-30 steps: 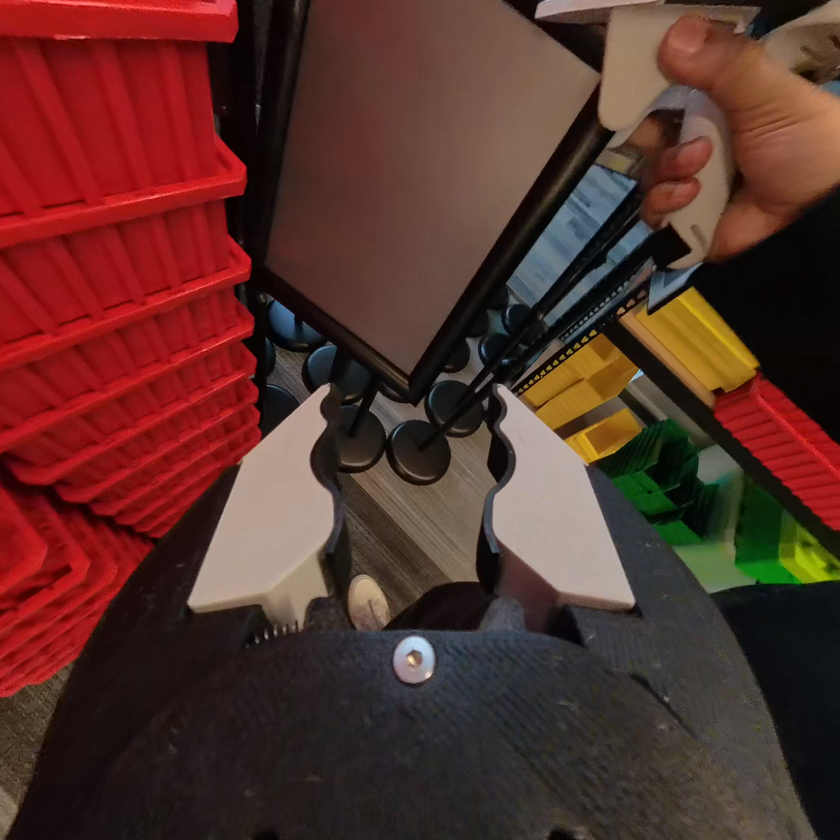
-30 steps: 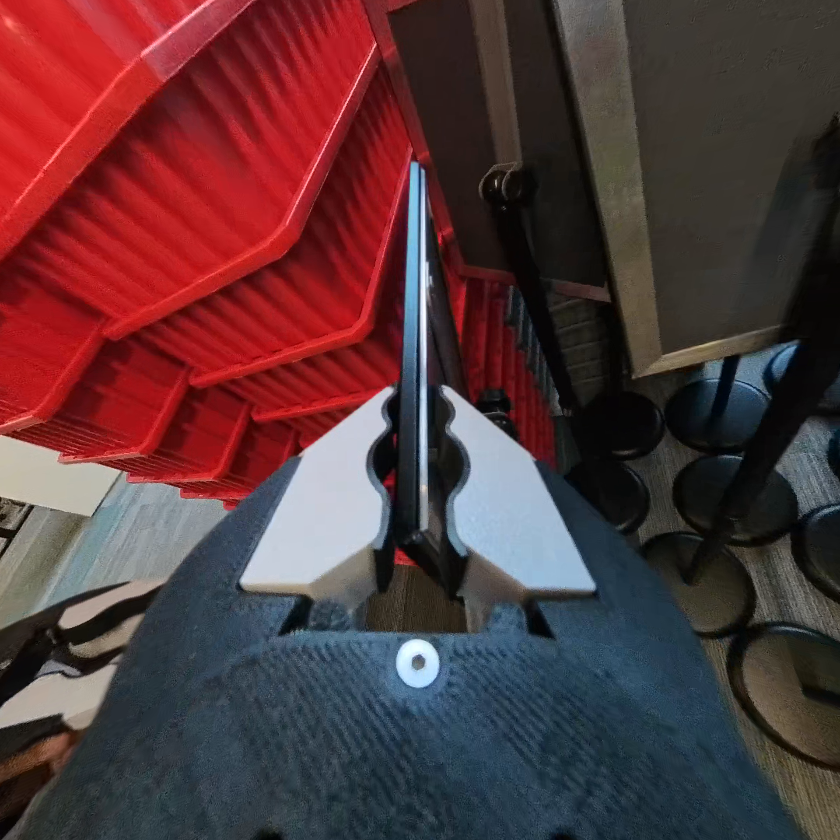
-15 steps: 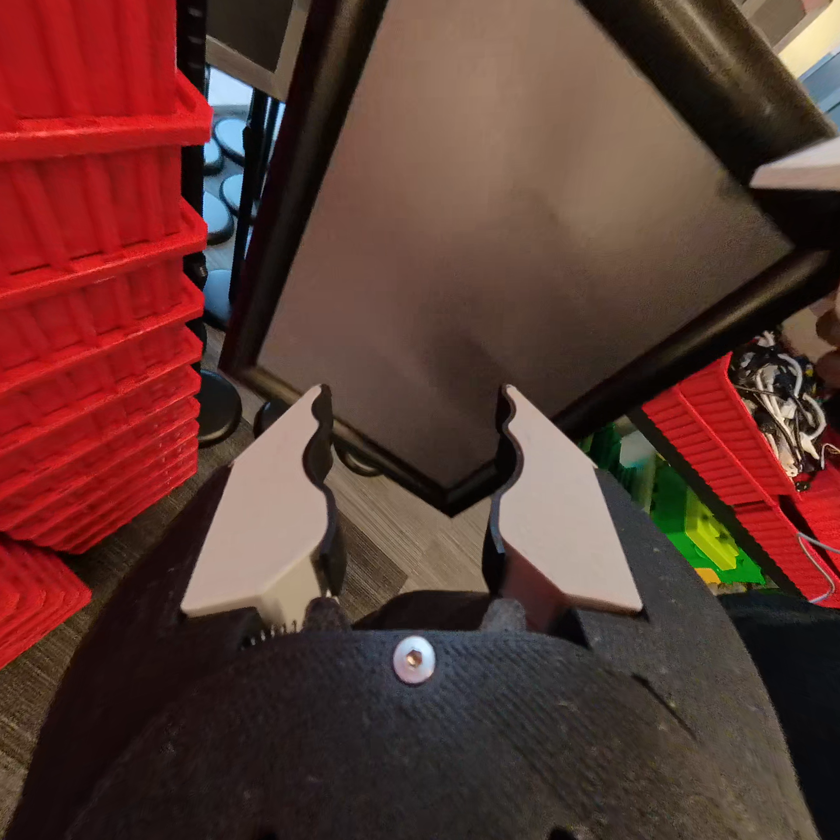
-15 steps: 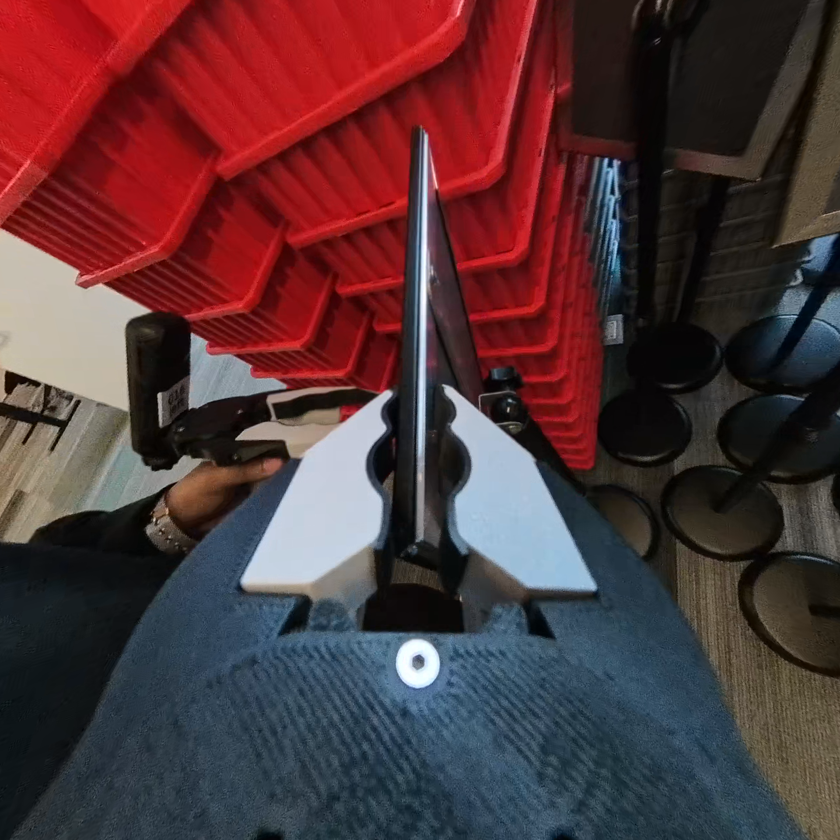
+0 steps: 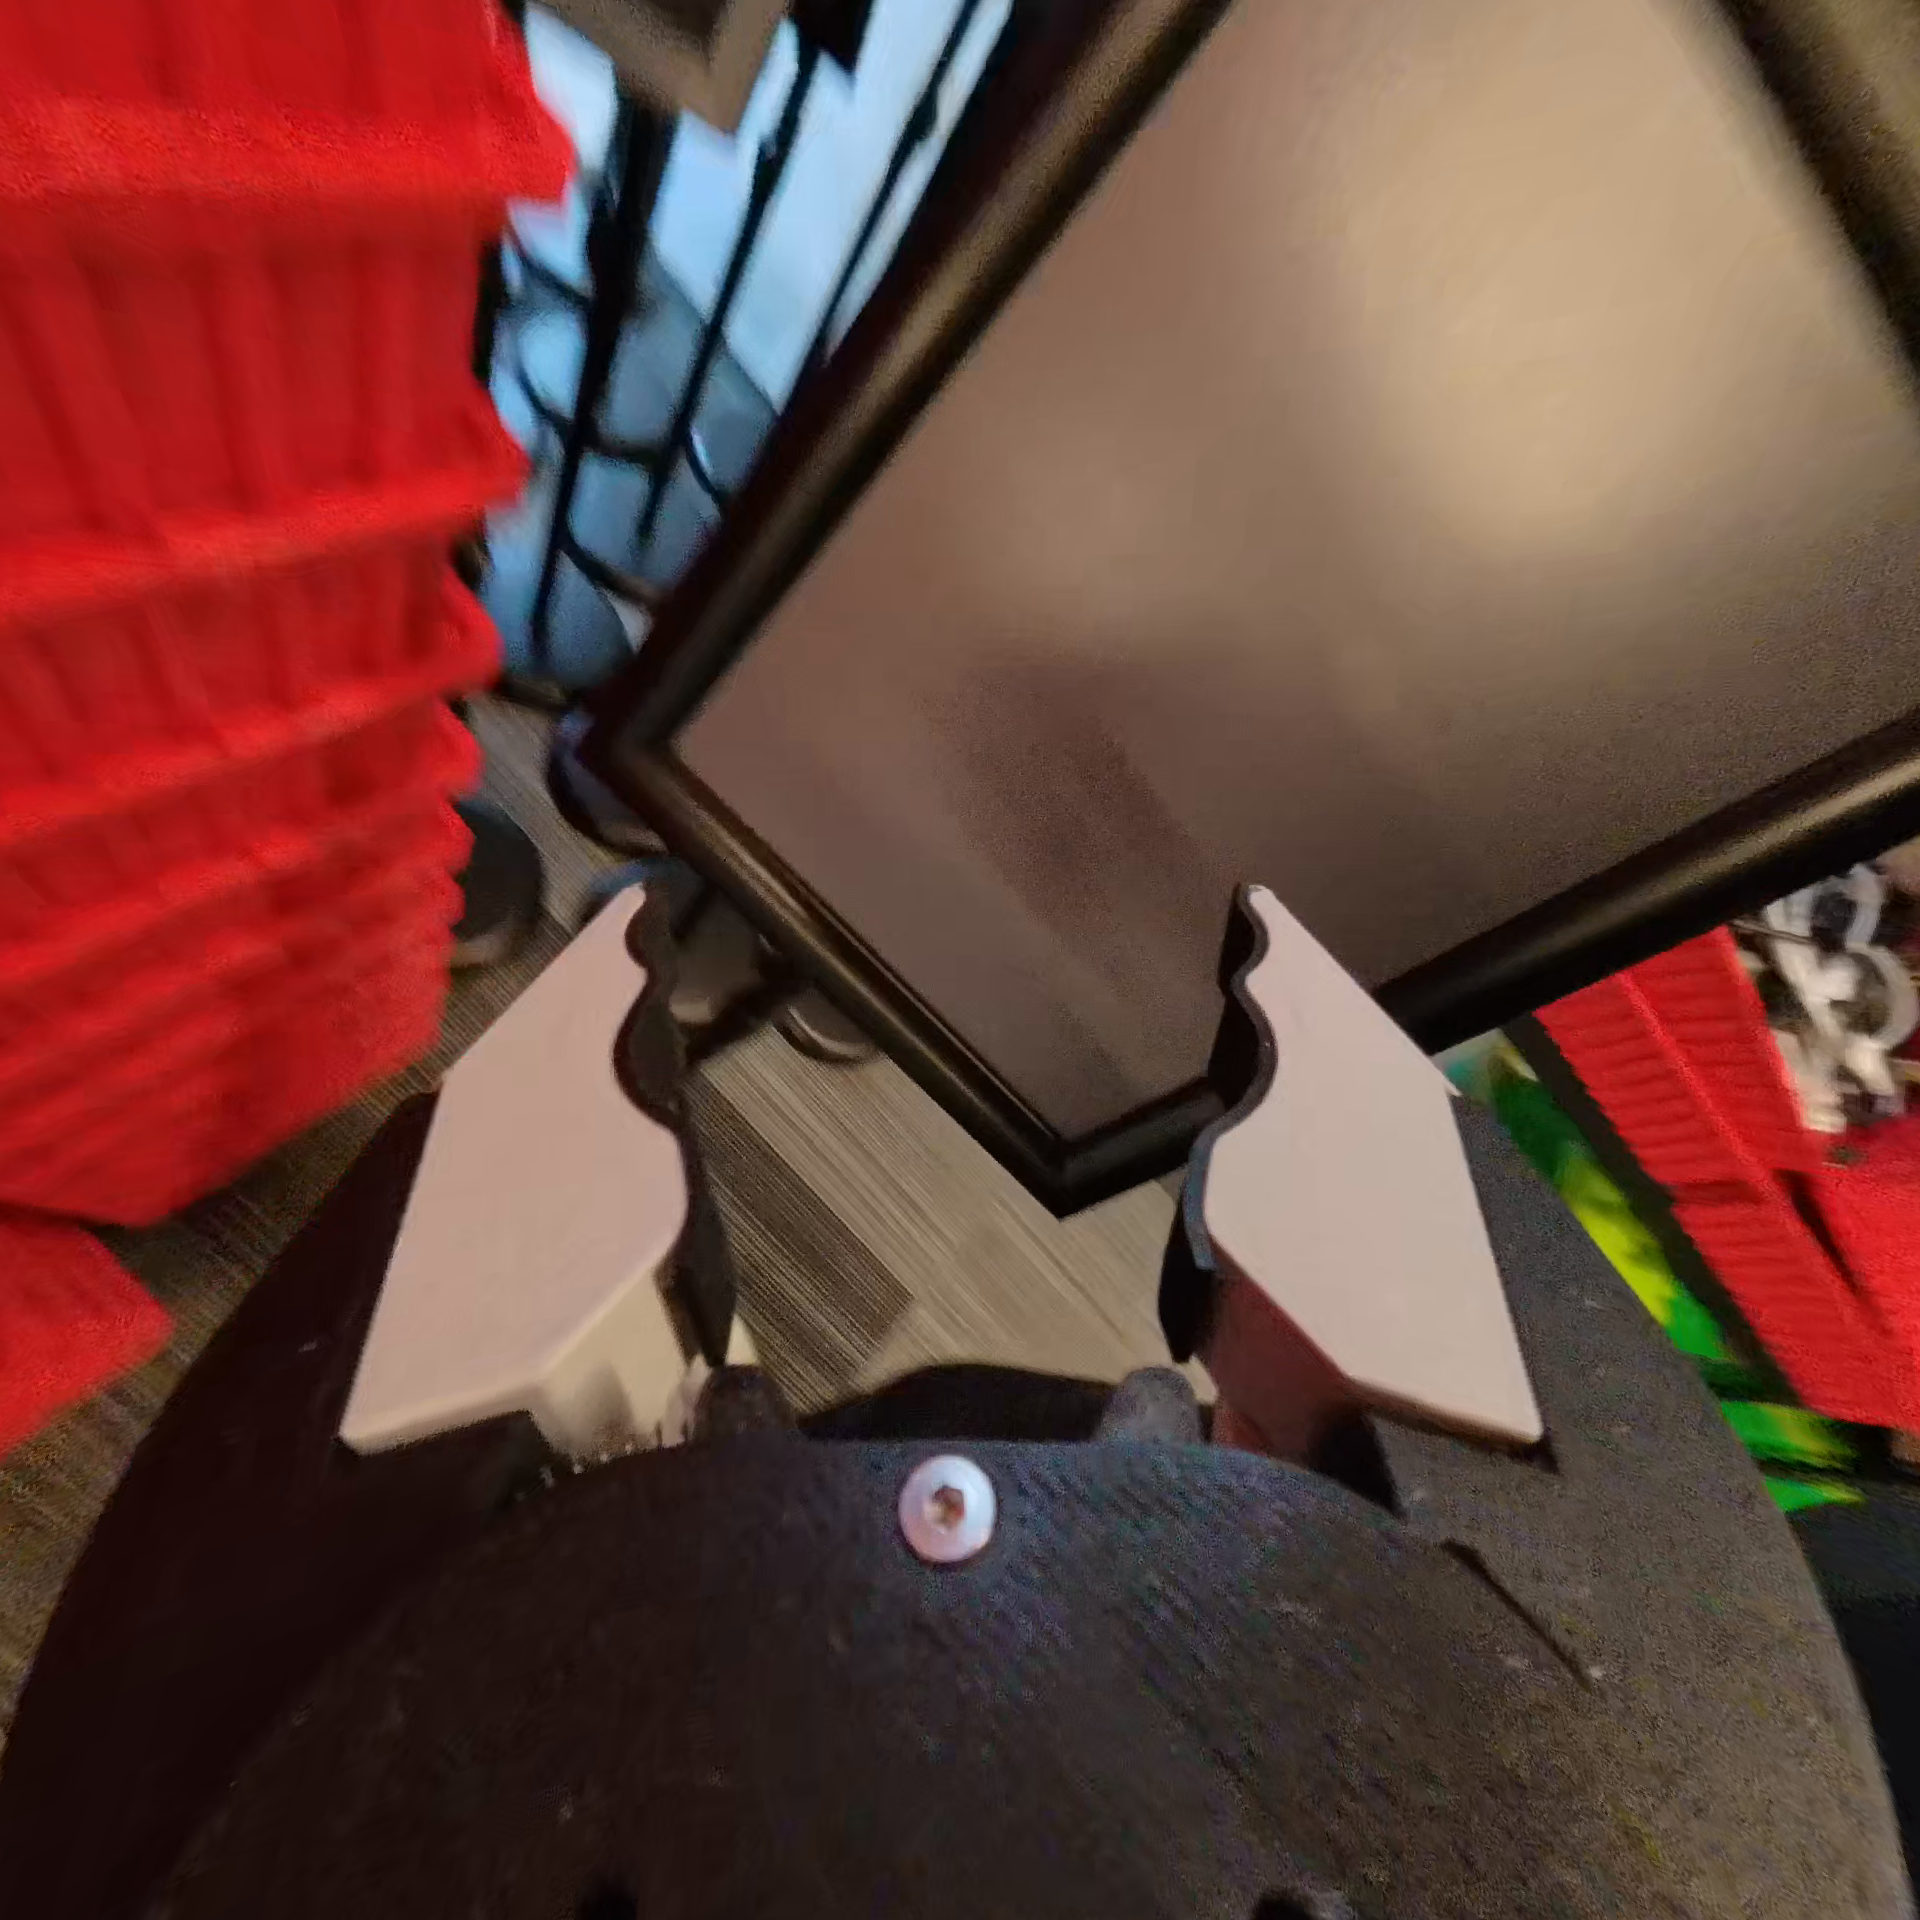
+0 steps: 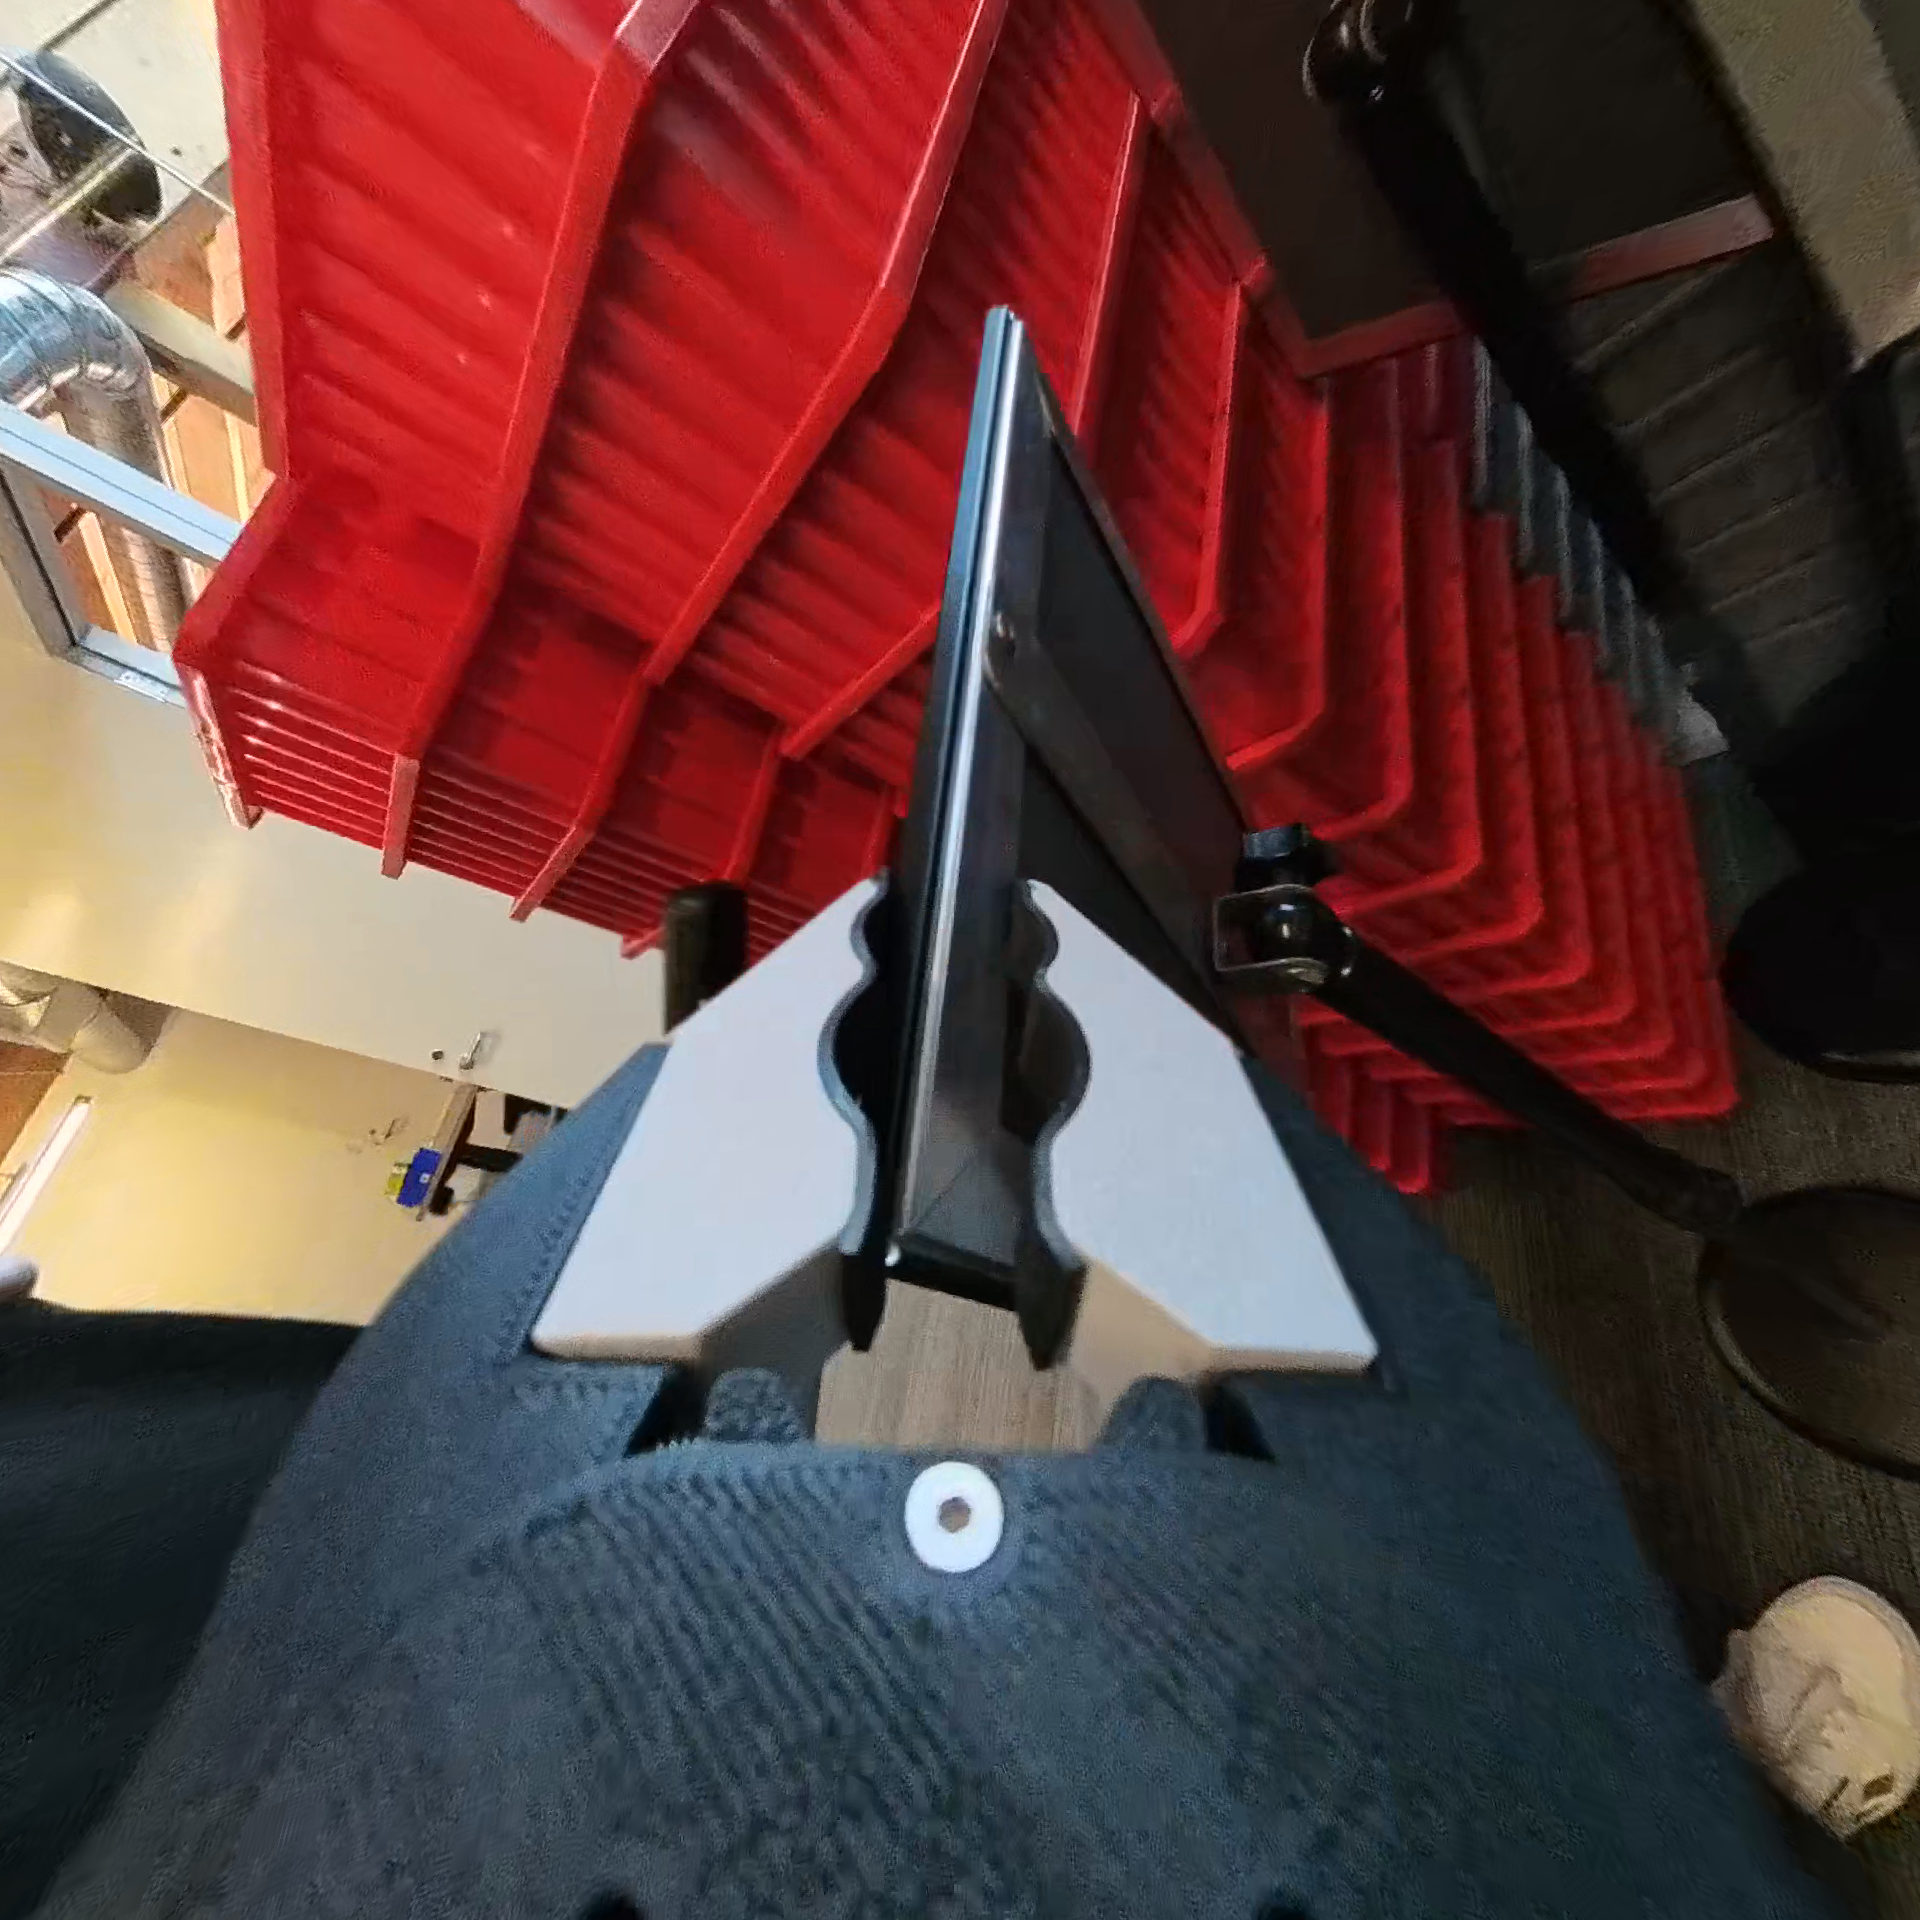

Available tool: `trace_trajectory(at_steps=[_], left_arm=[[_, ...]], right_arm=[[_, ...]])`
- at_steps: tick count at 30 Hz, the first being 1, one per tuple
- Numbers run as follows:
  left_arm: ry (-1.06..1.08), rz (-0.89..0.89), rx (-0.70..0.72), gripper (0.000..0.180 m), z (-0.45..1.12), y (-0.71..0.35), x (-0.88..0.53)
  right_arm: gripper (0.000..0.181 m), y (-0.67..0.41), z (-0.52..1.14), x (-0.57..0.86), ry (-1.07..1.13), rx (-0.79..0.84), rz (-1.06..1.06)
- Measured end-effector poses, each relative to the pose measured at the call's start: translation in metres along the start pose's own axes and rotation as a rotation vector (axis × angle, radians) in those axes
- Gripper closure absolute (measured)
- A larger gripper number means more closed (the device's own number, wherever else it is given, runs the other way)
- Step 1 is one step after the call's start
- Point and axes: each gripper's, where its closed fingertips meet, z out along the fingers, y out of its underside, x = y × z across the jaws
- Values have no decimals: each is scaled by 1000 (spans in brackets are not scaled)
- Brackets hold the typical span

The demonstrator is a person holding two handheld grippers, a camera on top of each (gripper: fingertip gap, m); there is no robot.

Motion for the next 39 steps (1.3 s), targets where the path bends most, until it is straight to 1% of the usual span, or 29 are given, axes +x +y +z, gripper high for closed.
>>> trace_trajectory(at_steps=[2, 4, 5, 6, 7, 8, 10, 12, 13, 15, 16, 18, 19, 21, 24, 26, 30, 32, 36, 39], left_arm=[[75, -174, -88, 68, 24, 39, -8], [214, -420, -120, 66, 44, 67, -9], [317, -558, -110, 66, 51, 73, -6], [402, -692, -74, 66, 56, 73, -6], [448, -800, -22, 65, 60, 71, -11], [455, -858, 20, 65, 65, 71, -18], [437, -850, 26, 67, 79, 80, -25], [457, -827, -8, 71, 91, 89, -23], [503, -843, 1, 78, 94, 87, -18], [612, -904, 60, 100, 97, 73, -11], [631, -934, 83, 101, 99, 68, -10], [616, -946, 87, 105, 104, 68, -11], [605, -949, 82, 109, 105, 69, -11], [597, -975, 85, 115, 102, 70, -15], [596, -991, 92, 125, 94, 74, -18], [583, -998, 121, 134, 86, 74, -22], [571, -966, 83, 135, 80, 79, -16], [571, -977, 66, 135, 82, 80, -15], [591, -1025, 85, 136, 86, 79, -21], [577, -1034, 57, 136, 98, 86, -21]], right_arm=[[160, -1, 6, -3, 18, 22, -12], [161, -5, 10, -2, 55, 53, -24], [161, -7, 11, -1, 75, 63, -37], [154, -8, 11, -4, 91, 62, -81], [151, -9, 11, -7, 115, 48, -144], [147, -9, 10, -10, 148, 24, -217], [138, -7, 10, -10, 240, -56, -377], [136, -2, 12, -11, 310, -158, -524], [137, 0, 14, -12, 333, -201, -583], [138, 0, 19, -11, 379, -254, -674], [142, -2, 21, -9, 402, -271, -712], [163, -10, 21, -1, 464, -278, -752], [167, -12, 21, 1, 462, -288, -756], [167, -12, 24, 0, 423, -292, -686], [170, -16, 25, 4, 357, -244, -544], [170, -22, 22, 13, 340, -200, -465], [171, -21, 18, 16, 253, -152, -324], [171, -17, 17, 12, 255, -163, -338], [170, -7, 25, -1, 302, -201, -491], [166, 11, 39, -20, 250, -238, -558]])
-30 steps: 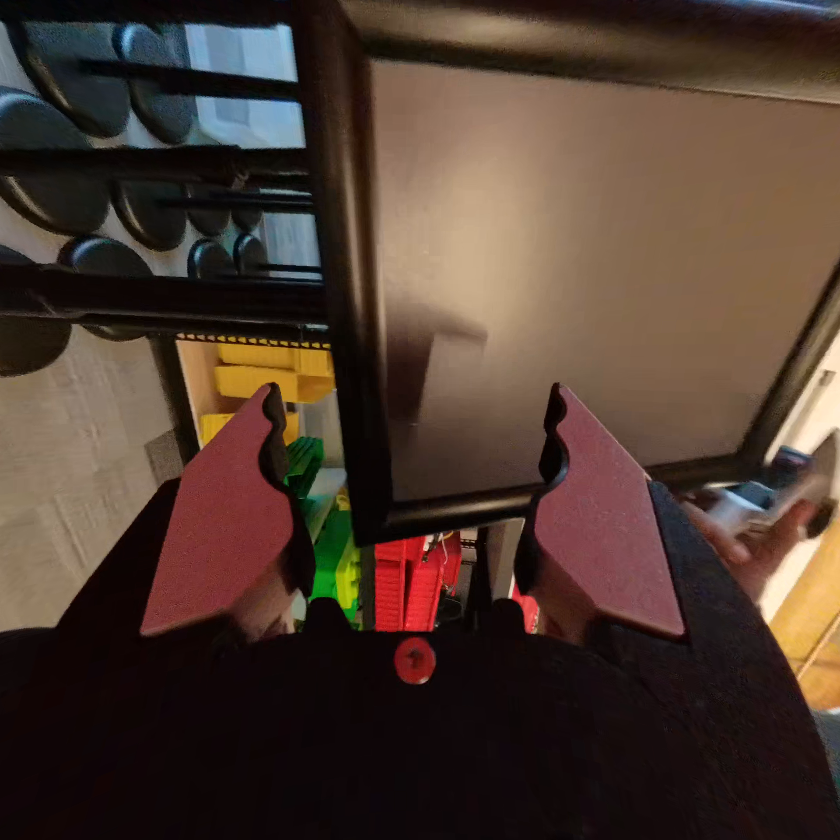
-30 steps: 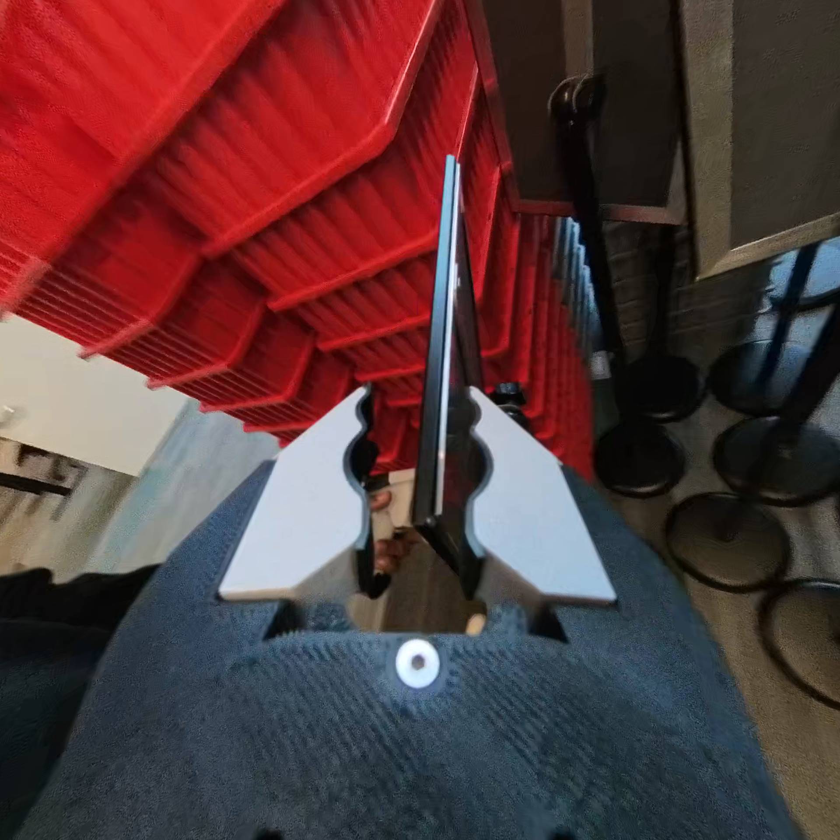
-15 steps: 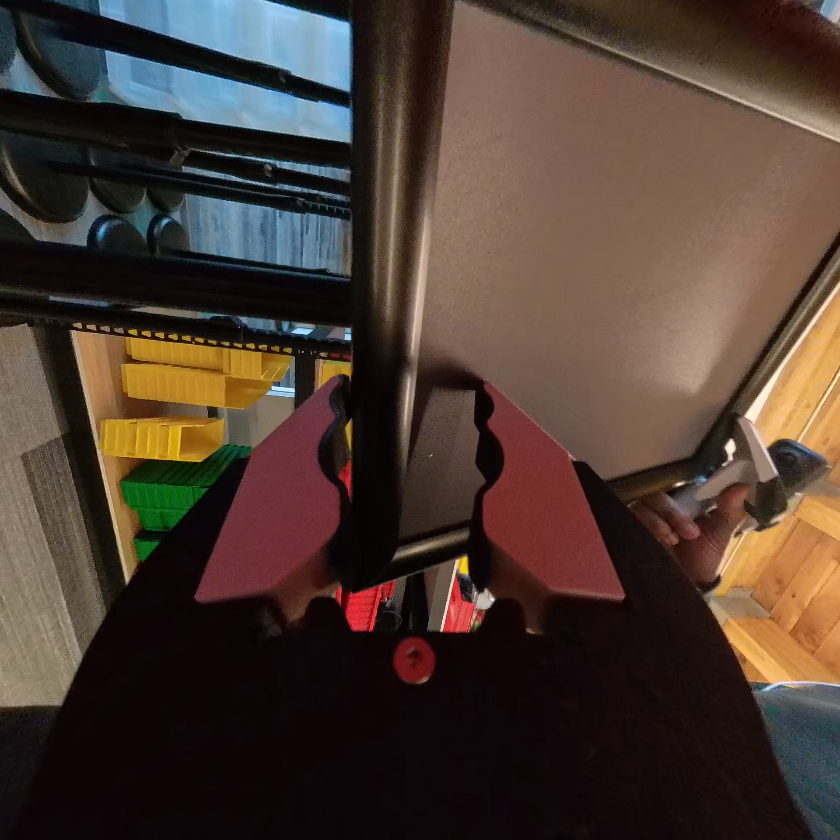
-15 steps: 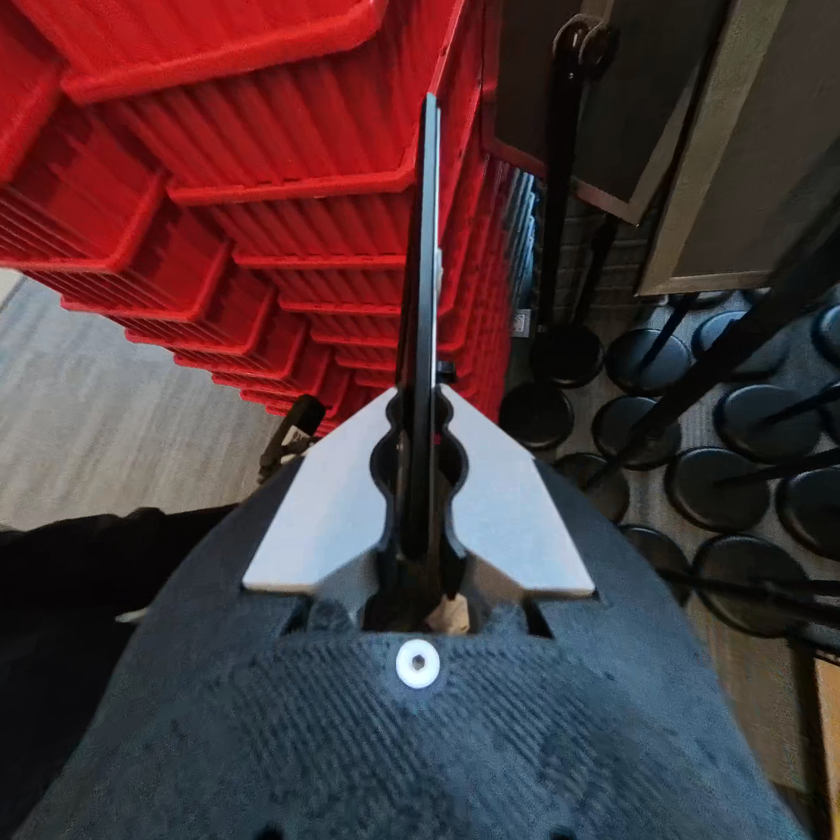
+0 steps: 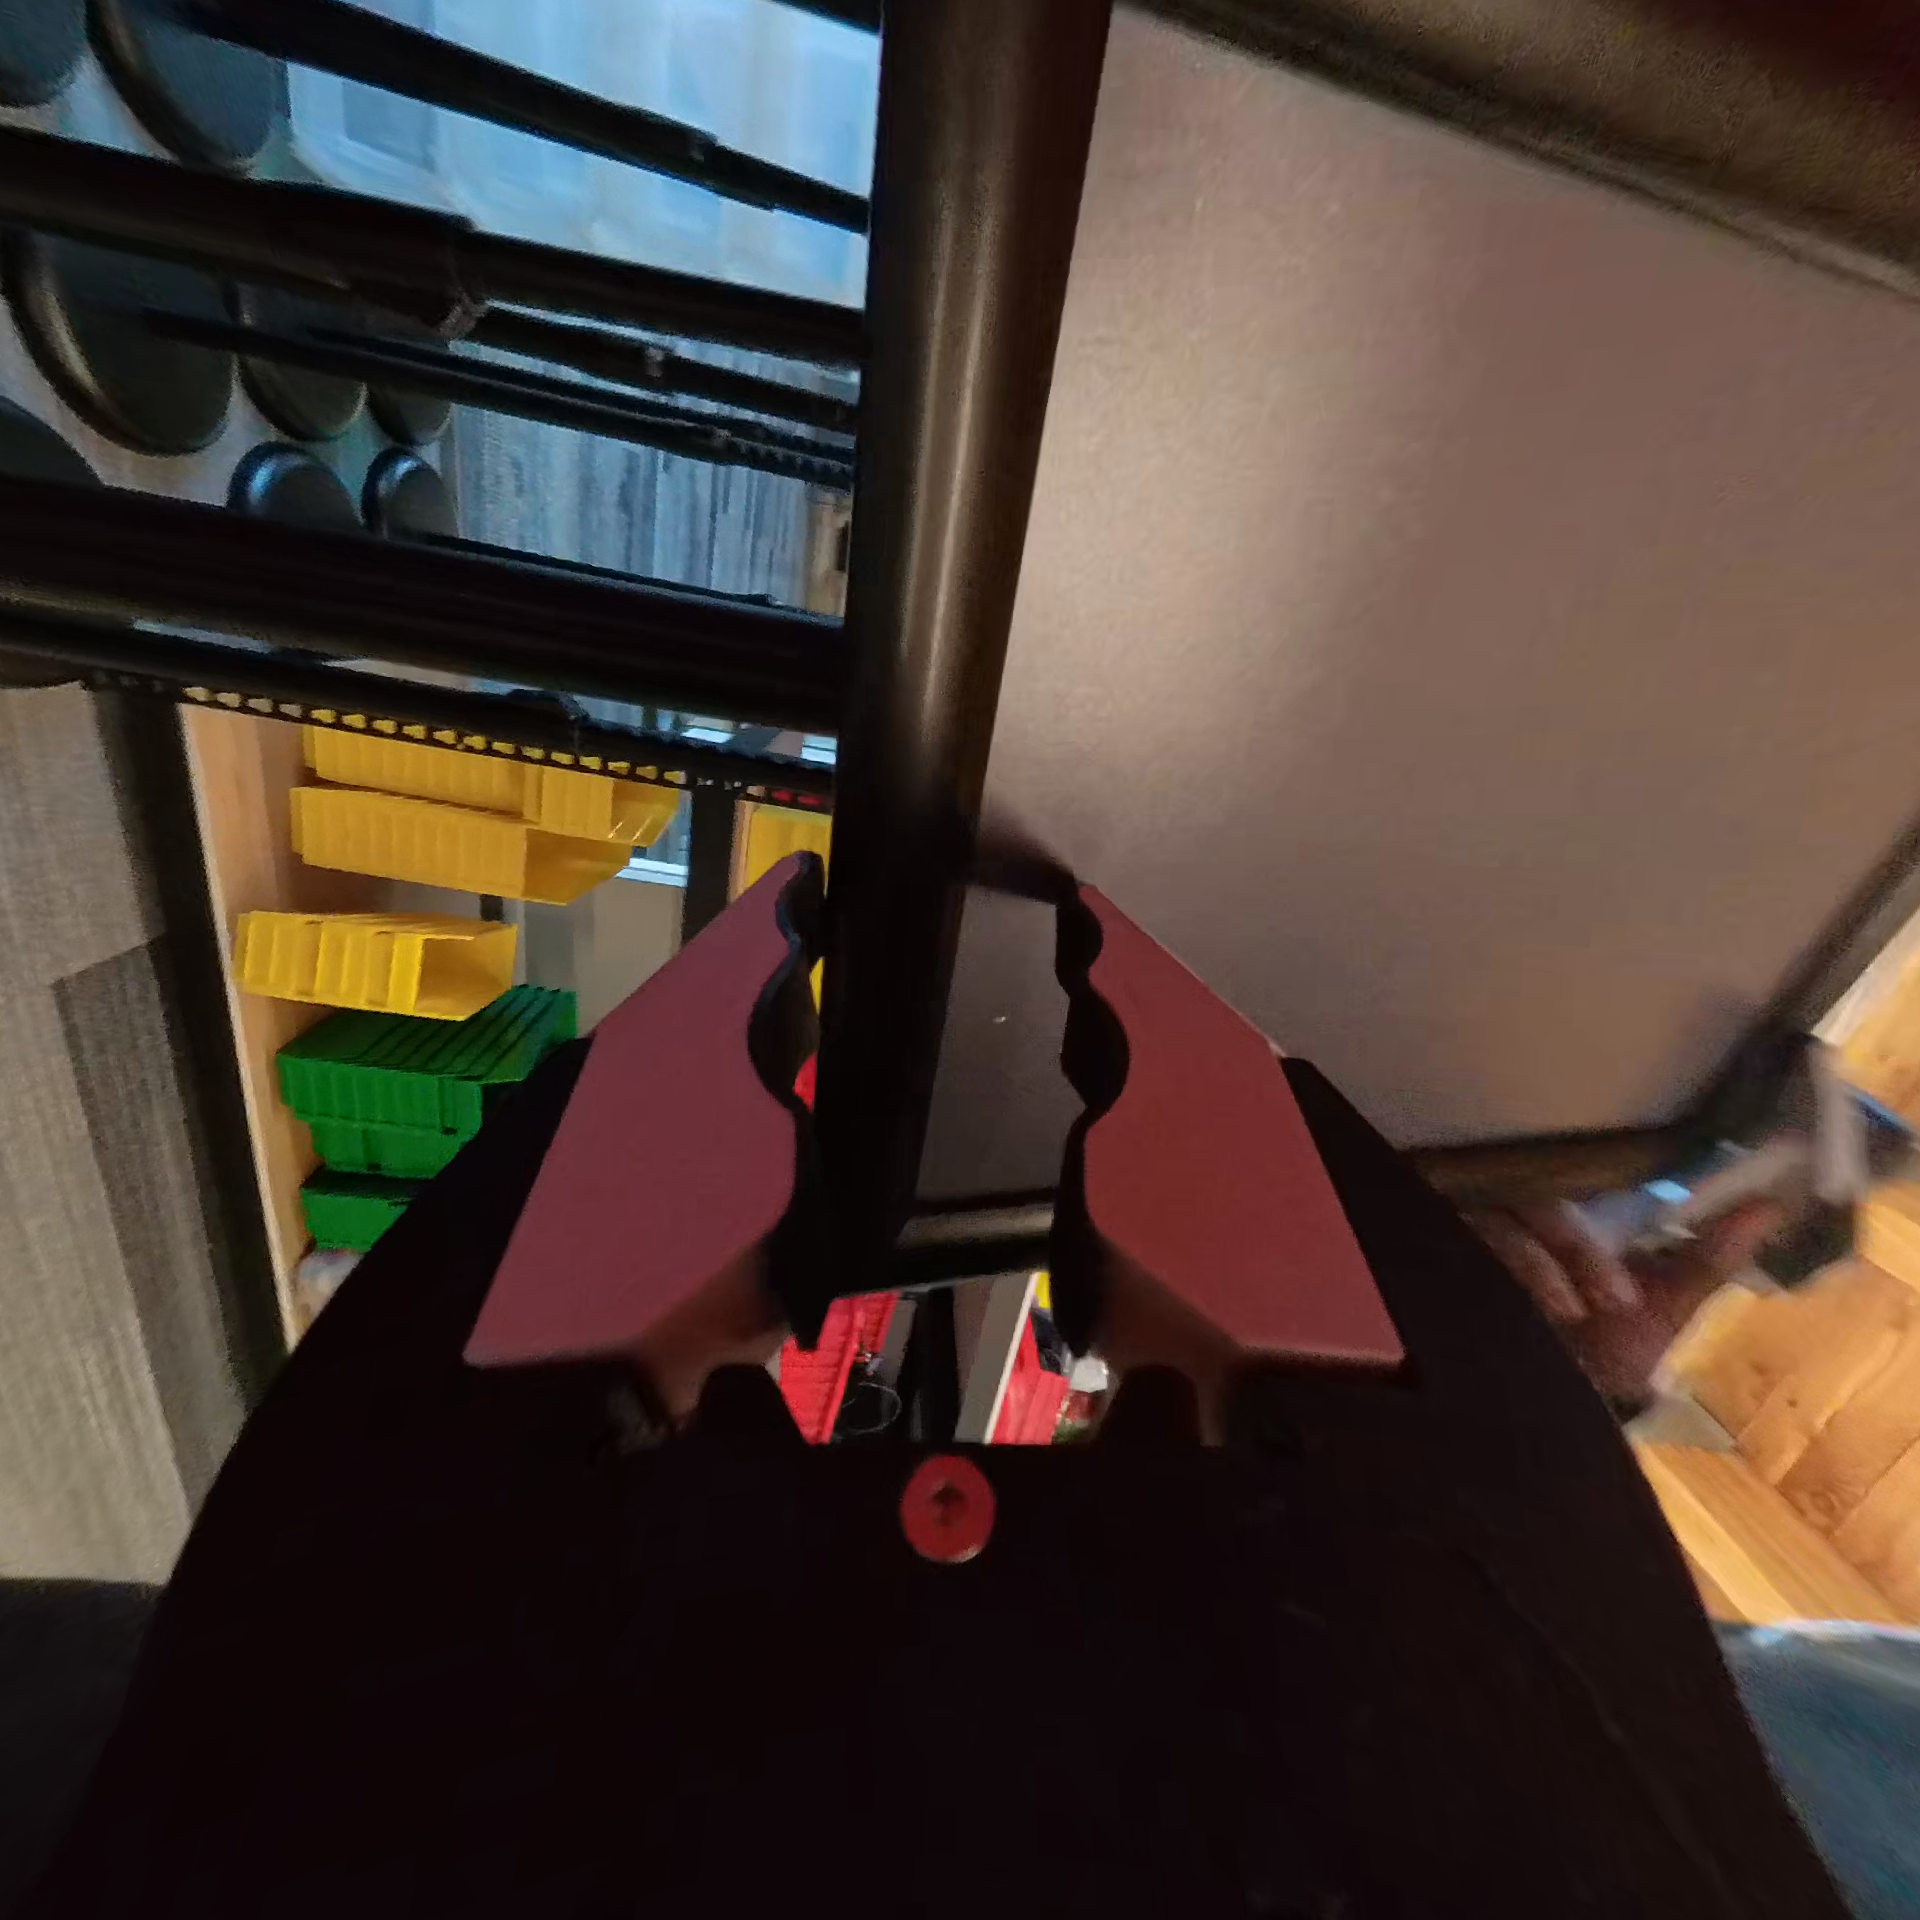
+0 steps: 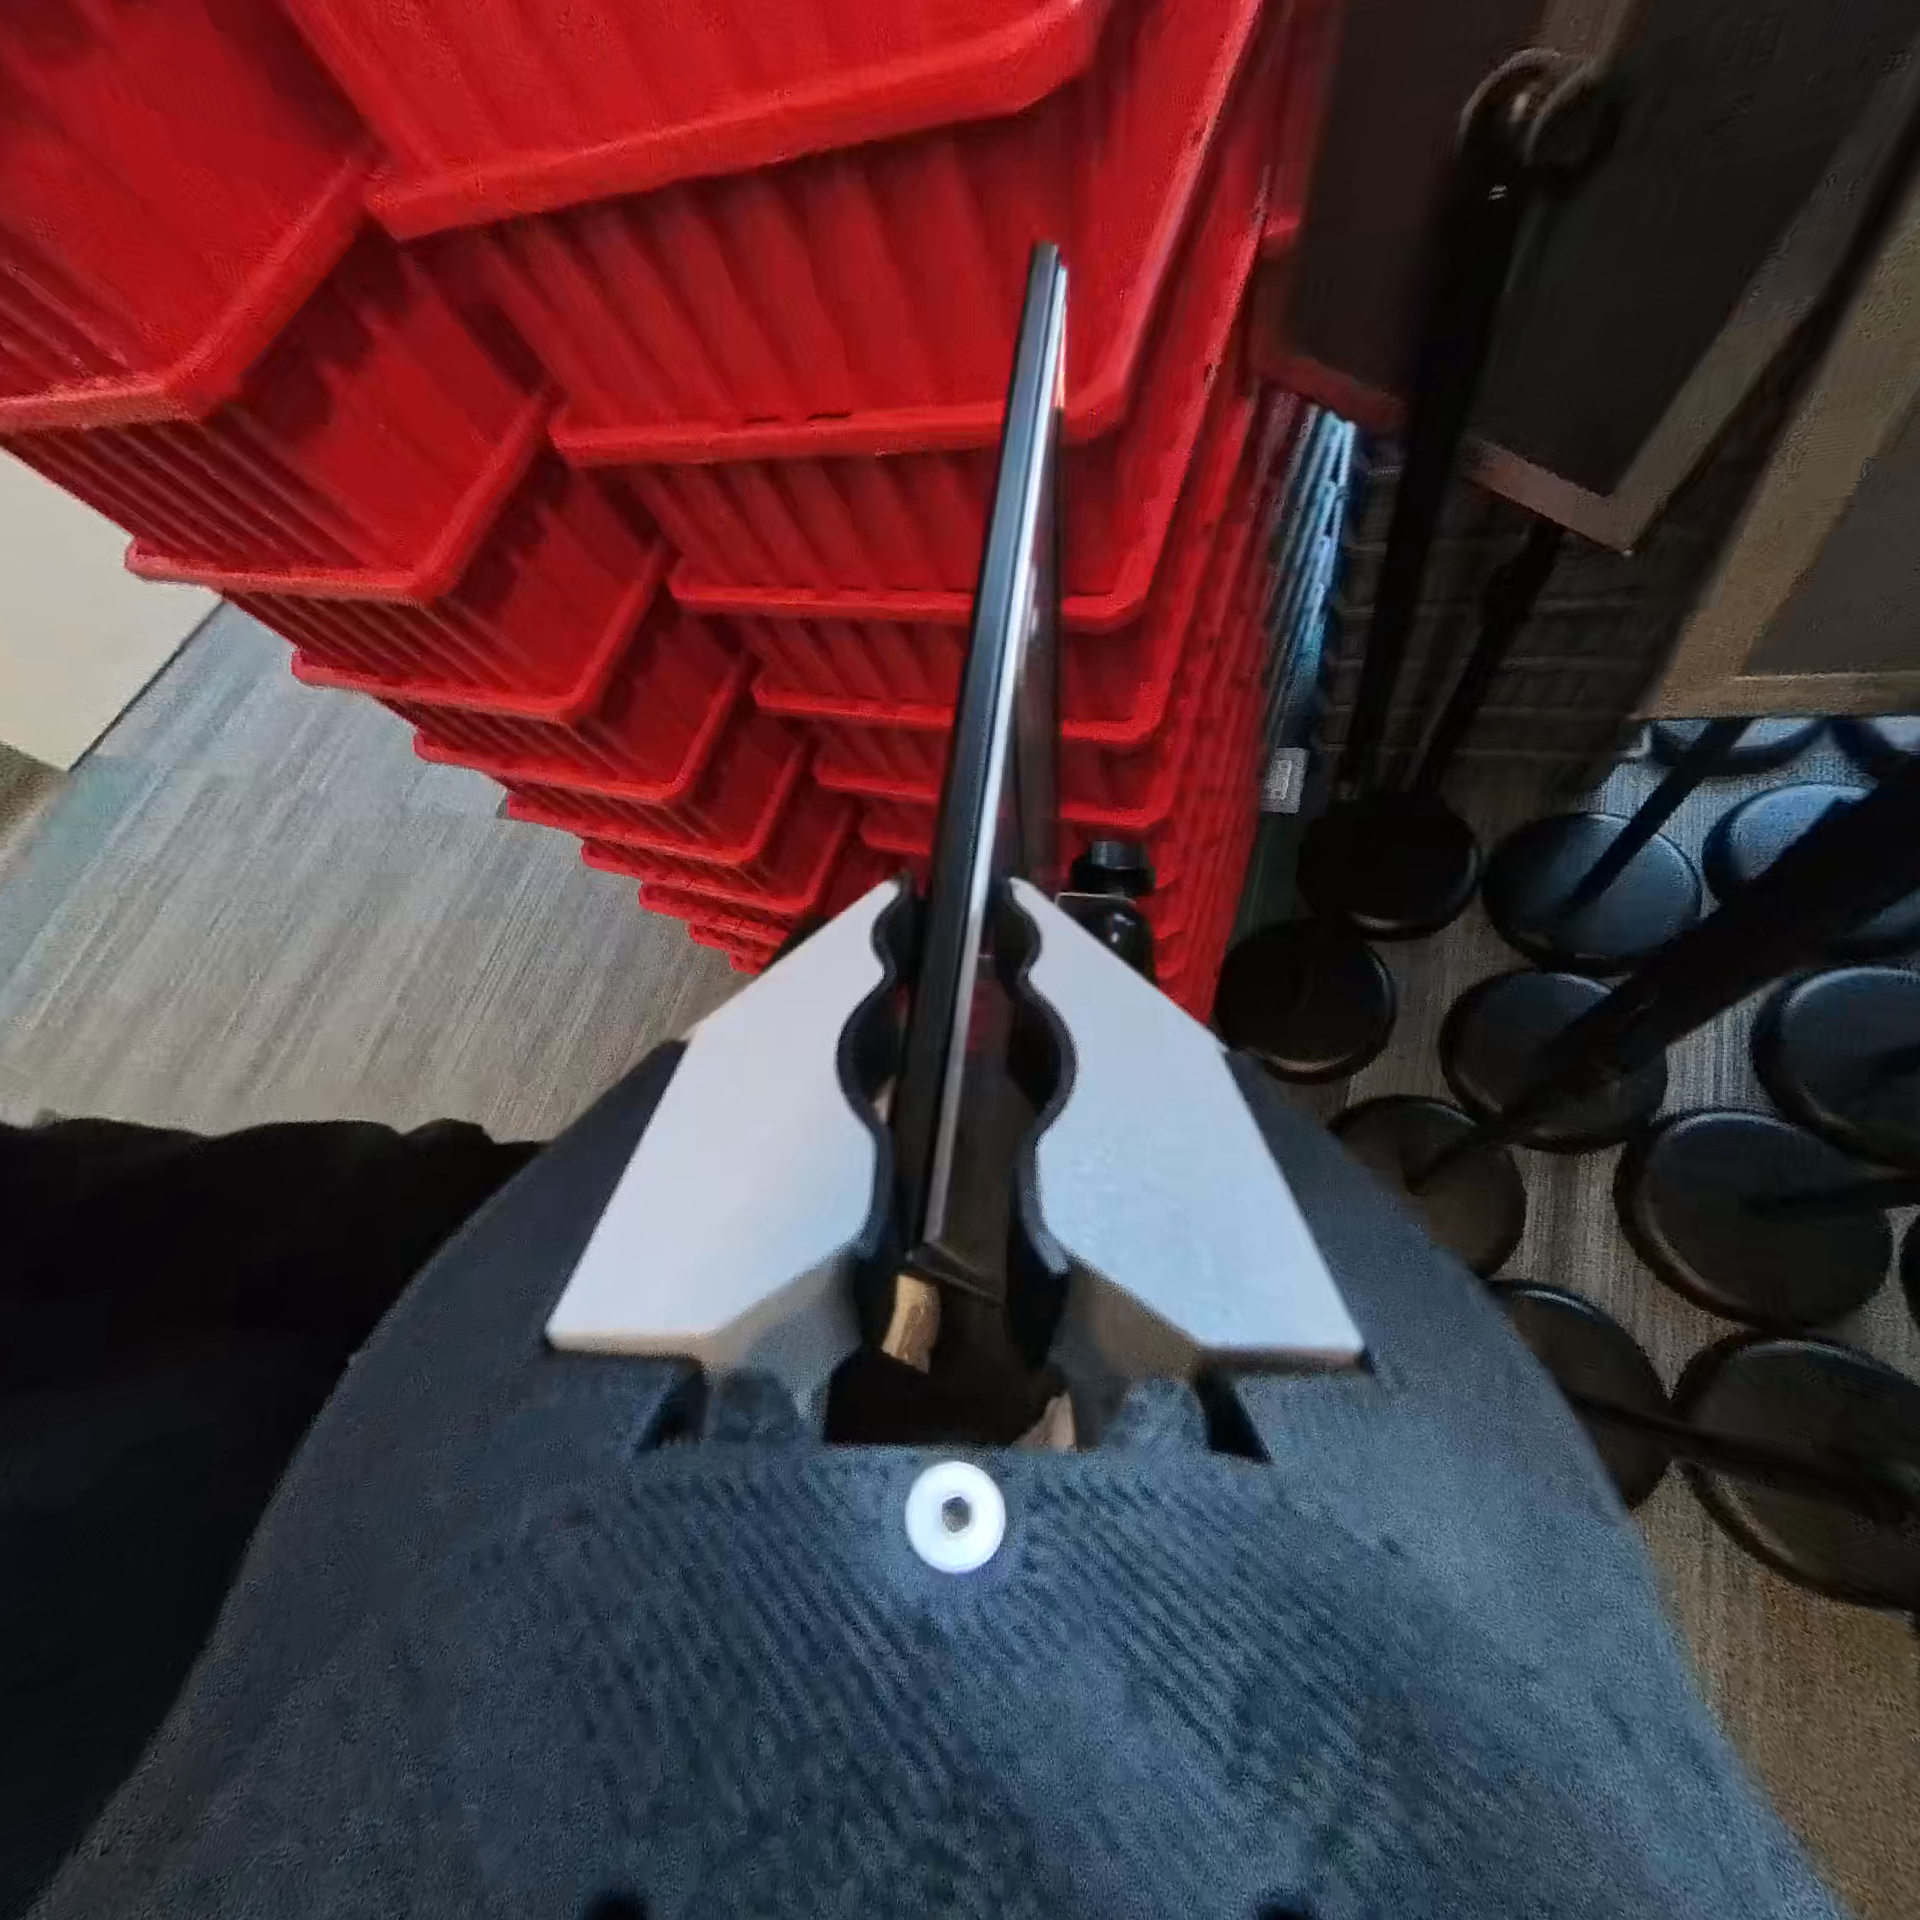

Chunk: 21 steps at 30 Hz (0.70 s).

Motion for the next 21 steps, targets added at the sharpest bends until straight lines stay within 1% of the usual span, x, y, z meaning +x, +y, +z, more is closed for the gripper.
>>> trace_trajectory(at_steps=[1, 2, 4, 5, 13, 17, 19, 20, 21], left_arm=[[-47, -4, 6, 148, 4, 0, -10], [-70, 14, 20, 156, 7, -1, -16], [-54, -11, 35, 156, 12, -3, -17], [-45, -23, 42, 156, 13, -3, -16], [8, -3, 12, 155, 4, 8, -3], [48, 13, 34, 153, -11, 6, 6], [28, 19, 43, 157, -15, 3, 4], [7, 21, 52, 163, -16, 1, 0], [-2, 22, 57, 162, -15, 0, -2]], right_arm=[[165, 2, 4, -10, -7, -18, -40], [165, 4, 8, -17, 2, -34, -87], [166, 3, 10, -17, 65, -54, -153], [166, 3, 9, -15, 72, -57, -150], [170, -5, -16, 48, 74, 79, 159], [170, -6, -14, 55, 65, 83, 191], [170, -6, -10, 45, 38, 70, 197], [170, -5, -8, 37, 36, 53, 175], [170, -4, -5, 28, 31, 35, 137]])
